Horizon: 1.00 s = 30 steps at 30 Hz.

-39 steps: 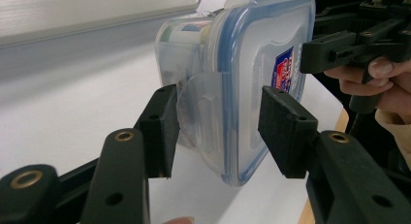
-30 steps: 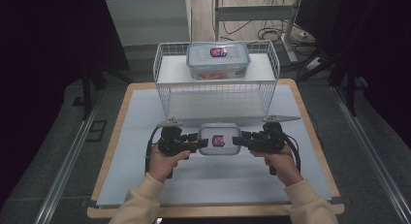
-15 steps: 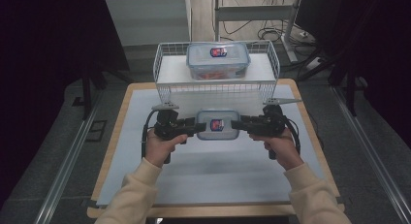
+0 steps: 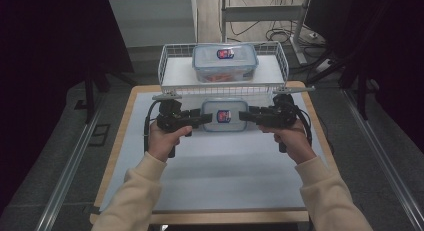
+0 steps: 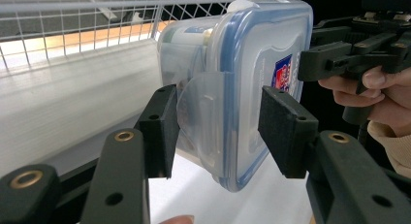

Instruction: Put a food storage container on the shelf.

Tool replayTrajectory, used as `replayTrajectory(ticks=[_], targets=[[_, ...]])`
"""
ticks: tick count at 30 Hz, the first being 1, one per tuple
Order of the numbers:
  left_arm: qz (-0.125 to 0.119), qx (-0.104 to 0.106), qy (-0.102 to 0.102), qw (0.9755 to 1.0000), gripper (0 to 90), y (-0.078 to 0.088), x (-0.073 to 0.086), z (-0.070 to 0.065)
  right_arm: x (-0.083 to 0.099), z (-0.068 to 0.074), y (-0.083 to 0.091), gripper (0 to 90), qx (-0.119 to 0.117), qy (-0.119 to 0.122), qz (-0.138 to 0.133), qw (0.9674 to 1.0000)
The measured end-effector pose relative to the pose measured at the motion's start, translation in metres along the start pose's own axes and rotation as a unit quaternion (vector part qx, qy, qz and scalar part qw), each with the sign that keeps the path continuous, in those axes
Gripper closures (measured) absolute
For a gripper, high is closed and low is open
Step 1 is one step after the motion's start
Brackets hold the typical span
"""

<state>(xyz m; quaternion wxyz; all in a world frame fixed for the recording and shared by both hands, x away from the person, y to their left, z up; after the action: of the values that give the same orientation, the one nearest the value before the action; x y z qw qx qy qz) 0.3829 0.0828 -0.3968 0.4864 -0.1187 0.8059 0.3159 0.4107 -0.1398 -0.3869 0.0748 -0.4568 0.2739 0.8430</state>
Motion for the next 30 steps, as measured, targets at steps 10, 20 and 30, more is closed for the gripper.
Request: replayTrajectory(ticks=[10, 20, 30], targets=[[-0.005, 0.001, -0.007, 1.0000, 50.2, 0.004, -0.020, 0.004, -0.021, 0.003, 0.000, 52.7, 0.002, 0.007, -0.002, 1.0000], [-0.012, 0.004, -0.007, 0.9999, 50.2, 0.008, -0.039, 0.005, -0.042, 0.006, 0.004, 52.7, 0.005, 0.012, -0.005, 0.9999], [-0.016, 0.002, -0.010, 0.9998, 50.2, 0.008, -0.057, 0.008, -0.060, 0.005, 0.006, 52.7, 0.007, 0.015, -0.005, 0.9999]])
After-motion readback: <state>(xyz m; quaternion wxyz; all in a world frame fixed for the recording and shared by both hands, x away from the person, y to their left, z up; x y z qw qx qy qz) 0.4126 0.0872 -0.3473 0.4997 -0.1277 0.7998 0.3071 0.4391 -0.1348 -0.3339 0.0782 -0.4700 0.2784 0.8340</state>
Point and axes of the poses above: each handheld gripper's, and its own axes: y roughly backward along the jaws, x roughly out of its underside, z roughly to its left, the point moved 6 cm from there along -y, roughly forward along the jaws, and after that the axes turned 5 degrees about -y, right-handed, at the moved point
